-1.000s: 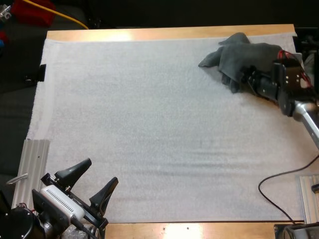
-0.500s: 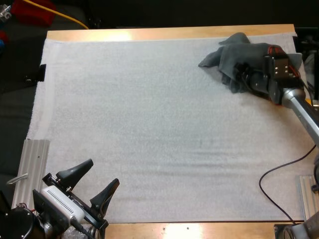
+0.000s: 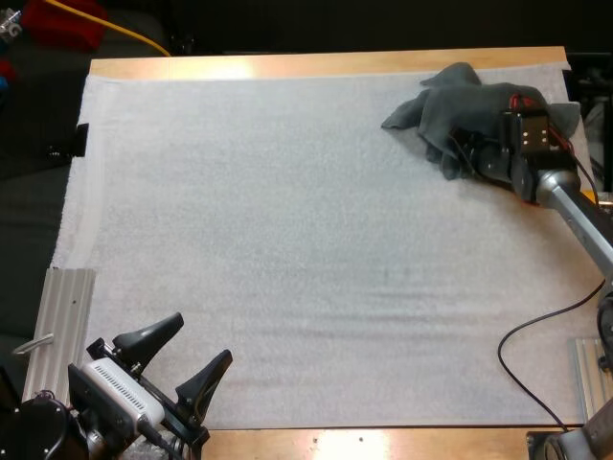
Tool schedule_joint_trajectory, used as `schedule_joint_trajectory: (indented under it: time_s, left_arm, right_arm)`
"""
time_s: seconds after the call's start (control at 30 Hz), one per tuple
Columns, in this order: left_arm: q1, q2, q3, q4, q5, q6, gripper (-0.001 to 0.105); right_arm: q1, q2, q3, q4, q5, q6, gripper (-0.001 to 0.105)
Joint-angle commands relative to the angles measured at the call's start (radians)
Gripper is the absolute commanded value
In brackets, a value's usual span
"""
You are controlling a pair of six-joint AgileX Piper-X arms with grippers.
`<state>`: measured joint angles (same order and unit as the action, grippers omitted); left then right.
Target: Pick towel from pile, fold and stack
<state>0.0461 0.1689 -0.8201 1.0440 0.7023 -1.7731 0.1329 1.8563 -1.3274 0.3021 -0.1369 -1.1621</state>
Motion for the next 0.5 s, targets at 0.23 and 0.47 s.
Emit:
schedule_joint_trajectory:
  time_s: [0.23, 0.47]
  left_arm:
    - [-0.001, 0.002, -0.009, -0.008, 0.011, -0.002, 0.07]
    - [-0.001, 0.002, -0.009, -0.008, 0.011, -0.002, 0.07]
  right_arm:
    - [0.001, -0.001, -0.011, 0.016, -0.001, -0.003, 0.017]
    - [0.001, -0.026, -0.011, 0.016, -0.003, -0.031, 0.022]
